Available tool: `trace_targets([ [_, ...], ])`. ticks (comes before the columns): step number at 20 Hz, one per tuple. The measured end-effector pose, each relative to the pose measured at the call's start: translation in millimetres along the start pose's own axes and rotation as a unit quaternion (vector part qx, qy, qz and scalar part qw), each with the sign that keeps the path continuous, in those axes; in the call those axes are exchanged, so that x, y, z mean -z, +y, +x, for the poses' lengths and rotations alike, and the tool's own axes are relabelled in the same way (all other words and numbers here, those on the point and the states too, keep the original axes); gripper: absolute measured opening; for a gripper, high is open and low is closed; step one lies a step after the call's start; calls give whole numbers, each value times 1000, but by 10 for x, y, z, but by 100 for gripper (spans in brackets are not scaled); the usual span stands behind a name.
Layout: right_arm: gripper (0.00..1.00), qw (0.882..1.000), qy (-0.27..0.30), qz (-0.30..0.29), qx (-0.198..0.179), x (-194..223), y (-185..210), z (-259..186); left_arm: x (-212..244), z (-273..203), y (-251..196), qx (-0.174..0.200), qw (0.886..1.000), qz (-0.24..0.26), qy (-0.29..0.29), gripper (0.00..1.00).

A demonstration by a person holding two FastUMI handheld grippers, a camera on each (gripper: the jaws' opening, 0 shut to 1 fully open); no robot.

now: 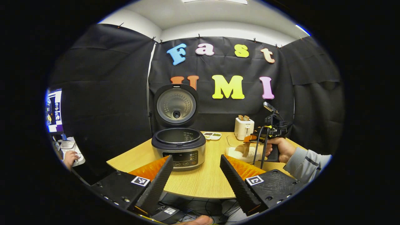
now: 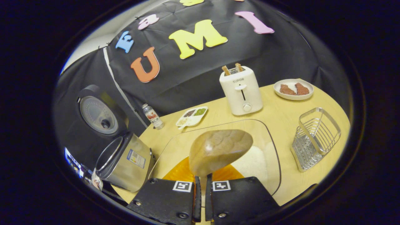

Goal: Close the left gripper, press the button to open the rice cooker; take a wooden spoon from the chopstick holder with the right hand, scoop a spoonful of rice and pour it into the rice cooker, then put the wooden spoon back into the chopstick holder.

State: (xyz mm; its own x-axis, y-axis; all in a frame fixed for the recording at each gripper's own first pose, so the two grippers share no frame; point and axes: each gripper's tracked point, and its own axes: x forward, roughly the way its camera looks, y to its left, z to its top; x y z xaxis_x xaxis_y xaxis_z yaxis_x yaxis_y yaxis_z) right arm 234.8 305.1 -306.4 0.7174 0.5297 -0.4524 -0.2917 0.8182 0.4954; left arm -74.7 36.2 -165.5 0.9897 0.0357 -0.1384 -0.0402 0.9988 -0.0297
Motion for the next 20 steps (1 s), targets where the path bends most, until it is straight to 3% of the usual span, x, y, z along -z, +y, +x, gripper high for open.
trace_targets([
  [4,10,995,17,90,-24,-72,6,-25,-3,-15,16,-1,1000,8,2,96],
  [8,10,989,-16,145,-31,-279,-129,-198,-14,-26,50,2,1000,8,3,96],
  [12,10,975,-50,211,-53,-484,-231,-444,-16,-52,68,4,1000,-2,2,96],
  [15,10,953,-59,283,-86,-560,-274,-561,-6,-49,70,4,1000,-4,4,96],
  [20,10,902,-31,405,-147,-517,-237,-629,-25,-94,74,-1,1000,5,1,96],
])
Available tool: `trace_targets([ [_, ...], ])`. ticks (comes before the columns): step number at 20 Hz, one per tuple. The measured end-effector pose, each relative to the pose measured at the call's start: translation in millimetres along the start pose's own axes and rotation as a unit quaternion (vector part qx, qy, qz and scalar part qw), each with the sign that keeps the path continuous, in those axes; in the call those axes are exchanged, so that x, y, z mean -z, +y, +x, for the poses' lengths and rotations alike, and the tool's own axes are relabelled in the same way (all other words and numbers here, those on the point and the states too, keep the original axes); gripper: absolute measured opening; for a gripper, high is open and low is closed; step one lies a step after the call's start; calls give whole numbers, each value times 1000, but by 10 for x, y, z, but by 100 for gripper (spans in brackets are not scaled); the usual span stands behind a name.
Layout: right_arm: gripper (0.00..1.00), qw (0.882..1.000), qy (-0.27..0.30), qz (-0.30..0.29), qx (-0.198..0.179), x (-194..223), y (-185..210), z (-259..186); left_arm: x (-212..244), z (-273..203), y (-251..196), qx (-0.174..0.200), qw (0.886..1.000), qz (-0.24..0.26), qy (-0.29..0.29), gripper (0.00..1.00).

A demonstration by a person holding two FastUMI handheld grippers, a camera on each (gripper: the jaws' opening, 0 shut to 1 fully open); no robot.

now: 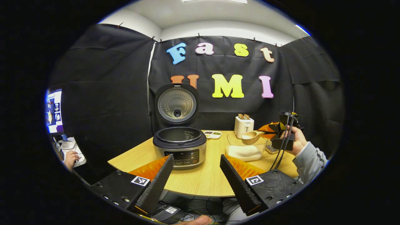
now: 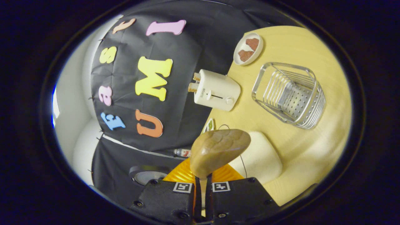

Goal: Close the left gripper, press the button to open the rice cooker; take a wooden spoon from the chopstick holder with the right hand, scoop a spoonful of rice and pour it into the rice cooker, then put the wooden spoon back into the chopstick holder.

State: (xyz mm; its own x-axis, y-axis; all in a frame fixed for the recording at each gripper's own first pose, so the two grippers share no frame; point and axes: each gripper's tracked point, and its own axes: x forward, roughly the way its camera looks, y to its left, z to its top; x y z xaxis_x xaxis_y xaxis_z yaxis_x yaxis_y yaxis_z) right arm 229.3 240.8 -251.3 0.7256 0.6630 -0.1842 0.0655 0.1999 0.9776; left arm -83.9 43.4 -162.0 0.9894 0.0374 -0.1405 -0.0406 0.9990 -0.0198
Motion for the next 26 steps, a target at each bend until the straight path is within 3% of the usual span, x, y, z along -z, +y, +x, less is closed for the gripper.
trace_targets([
  [4,10,997,43,46,-40,231,200,-182,-22,-44,63,-4,1000,-4,-4,96],
  [13,10,992,99,-27,-77,954,1048,-141,-47,-151,214,-5,1000,-10,-16,96],
  [14,5,991,103,-37,-75,1039,1107,-88,-68,-171,226,-5,1000,-11,-21,96],
  [15,10,990,108,-50,-70,1152,1163,-25,-81,-185,215,0,1000,-12,-23,96],
  [20,10,984,129,-114,-41,1687,1396,399,-123,-281,260,3,999,-3,-36,96],
  [26,10,964,119,-238,-1,2267,1569,958,-95,-355,404,-3,999,-1,-39,96],
])
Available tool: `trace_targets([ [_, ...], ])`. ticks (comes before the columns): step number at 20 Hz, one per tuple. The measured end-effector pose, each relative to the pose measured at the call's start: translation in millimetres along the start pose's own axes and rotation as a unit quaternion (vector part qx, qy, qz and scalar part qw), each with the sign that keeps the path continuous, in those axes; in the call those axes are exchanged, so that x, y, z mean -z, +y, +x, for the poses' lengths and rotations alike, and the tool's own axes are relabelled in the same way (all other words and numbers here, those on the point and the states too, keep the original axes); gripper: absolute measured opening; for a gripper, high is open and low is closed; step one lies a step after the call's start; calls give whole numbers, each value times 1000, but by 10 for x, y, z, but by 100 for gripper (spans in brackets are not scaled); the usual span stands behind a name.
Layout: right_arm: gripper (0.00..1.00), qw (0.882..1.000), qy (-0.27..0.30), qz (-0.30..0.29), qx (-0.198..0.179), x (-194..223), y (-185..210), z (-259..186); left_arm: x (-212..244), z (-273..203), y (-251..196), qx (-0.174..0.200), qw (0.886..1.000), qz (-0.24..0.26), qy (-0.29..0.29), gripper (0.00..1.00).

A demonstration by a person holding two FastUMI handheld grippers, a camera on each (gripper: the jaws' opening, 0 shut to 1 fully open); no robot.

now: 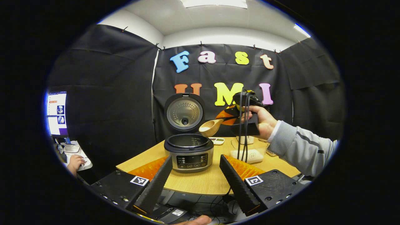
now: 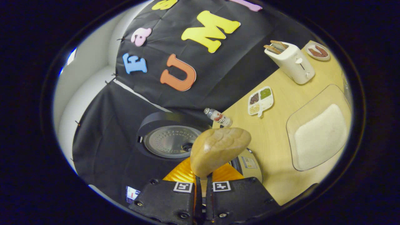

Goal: Close the left gripper, press the button to open the rice cooker; take a wooden spoon from the chopstick holder with the right hand, scoop a spoonful of rice and pour it into the rice cooker, then put the wooden spoon back into the chopstick holder.

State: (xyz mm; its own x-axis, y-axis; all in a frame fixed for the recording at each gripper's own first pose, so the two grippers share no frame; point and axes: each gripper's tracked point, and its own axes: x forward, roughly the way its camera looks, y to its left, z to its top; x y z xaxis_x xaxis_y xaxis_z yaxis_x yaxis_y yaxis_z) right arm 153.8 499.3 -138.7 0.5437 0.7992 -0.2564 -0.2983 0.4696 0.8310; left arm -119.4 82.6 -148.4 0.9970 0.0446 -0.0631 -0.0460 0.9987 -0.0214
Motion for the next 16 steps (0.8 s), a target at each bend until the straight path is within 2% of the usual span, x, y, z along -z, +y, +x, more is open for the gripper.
trace_targets([
  [5,10,997,-12,-64,45,206,55,467,-2,-67,109,-2,1000,-6,-6,96],
  [8,10,990,-19,-126,66,277,97,592,-11,-101,164,-6,1000,-1,-12,96],
  [11,10,975,-39,-201,87,326,224,587,36,-104,191,-6,1000,-2,-12,96],
  [16,10,942,-61,-311,106,366,380,622,65,-133,226,-5,1000,-21,-11,96],
])
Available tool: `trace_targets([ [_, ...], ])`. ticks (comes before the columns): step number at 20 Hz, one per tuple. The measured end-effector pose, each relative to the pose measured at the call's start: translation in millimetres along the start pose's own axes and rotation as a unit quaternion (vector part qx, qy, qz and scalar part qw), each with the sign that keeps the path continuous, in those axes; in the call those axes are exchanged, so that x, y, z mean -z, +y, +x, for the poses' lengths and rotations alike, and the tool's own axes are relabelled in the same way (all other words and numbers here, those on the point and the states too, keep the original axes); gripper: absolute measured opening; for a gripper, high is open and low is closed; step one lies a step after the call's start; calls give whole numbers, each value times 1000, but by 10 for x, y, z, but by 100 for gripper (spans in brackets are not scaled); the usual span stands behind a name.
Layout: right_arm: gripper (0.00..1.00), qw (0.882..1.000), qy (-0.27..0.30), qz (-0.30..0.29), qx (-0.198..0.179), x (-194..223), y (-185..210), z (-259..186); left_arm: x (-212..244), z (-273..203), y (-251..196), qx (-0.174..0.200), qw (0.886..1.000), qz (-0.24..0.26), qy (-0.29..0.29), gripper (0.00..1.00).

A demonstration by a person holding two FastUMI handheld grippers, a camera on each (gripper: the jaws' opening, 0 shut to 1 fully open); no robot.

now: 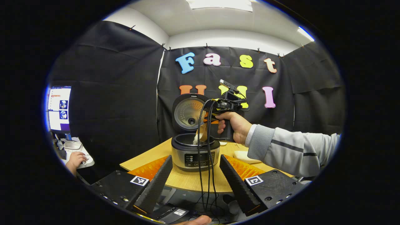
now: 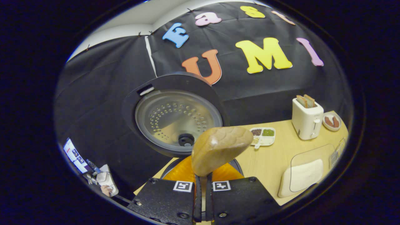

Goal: Close the left gripper, press the button to open the rice cooker; take a wooden spoon from the chopstick holder with the right hand, scoop a spoonful of rice and pour it into the rice cooker, then put the wooden spoon back into the chopstick holder.

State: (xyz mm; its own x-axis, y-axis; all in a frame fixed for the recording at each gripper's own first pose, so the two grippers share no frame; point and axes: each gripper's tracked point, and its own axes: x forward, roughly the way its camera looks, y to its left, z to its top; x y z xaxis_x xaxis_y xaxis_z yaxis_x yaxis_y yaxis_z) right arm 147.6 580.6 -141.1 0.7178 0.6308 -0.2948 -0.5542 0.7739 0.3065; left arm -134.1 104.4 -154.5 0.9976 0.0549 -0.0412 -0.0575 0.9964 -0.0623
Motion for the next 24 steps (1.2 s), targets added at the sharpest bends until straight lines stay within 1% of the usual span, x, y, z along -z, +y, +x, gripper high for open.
trace_targets([
  [2,10,999,-8,-38,11,-7,12,-5,-16,7,22,-3,1000,-2,-1,96],
  [4,10,996,-15,-89,26,-10,-3,3,-18,0,5,1,1000,-8,-3,96],
  [5,10,993,-23,-114,34,-21,3,-4,-13,-1,-15,4,1000,-10,-3,87],
  [6,10,989,-32,-142,35,-32,44,0,-17,-4,-20,7,1000,-11,-2,87],
  [7,10,984,-39,-168,34,-25,92,0,-3,2,-9,7,1000,-12,-1,87],
  [8,10,980,-44,-192,33,-19,131,0,2,10,7,5,1000,-12,0,96],
  [9,10,974,-48,-218,33,-4,169,-12,15,14,26,2,1000,-13,1,96],
  [10,10,969,-55,-239,31,4,227,-28,30,23,32,1,1000,-13,3,87],
  [11,10,963,-62,-260,25,12,301,-51,51,13,26,1,1000,-14,6,87],
  [12,10,956,-70,-284,23,-7,376,-89,61,17,28,2,1000,-13,7,96],
  [14,10,936,-95,-338,26,-88,505,-177,55,9,86,-4,1000,-13,5,96],
  [15,10,928,-101,-357,31,-102,537,-197,56,-1,119,-8,1000,-13,5,96],
  [16,10,928,-100,-358,36,-101,542,-212,57,-5,143,-10,1000,-15,5,96],
  [19,10,942,-91,-320,44,-156,464,-239,50,0,179,-15,1000,-24,4,96],
  [20,10,944,-93,-315,46,-206,422,-254,49,0,182,-16,999,-27,4,96],
  [22,10,947,-95,-301,56,-289,255,-353,50,-4,167,-16,999,-31,4,96],
  [24,10,953,-94,-282,55,-364,79,-459,38,10,141,-16,999,-30,4,95],
])
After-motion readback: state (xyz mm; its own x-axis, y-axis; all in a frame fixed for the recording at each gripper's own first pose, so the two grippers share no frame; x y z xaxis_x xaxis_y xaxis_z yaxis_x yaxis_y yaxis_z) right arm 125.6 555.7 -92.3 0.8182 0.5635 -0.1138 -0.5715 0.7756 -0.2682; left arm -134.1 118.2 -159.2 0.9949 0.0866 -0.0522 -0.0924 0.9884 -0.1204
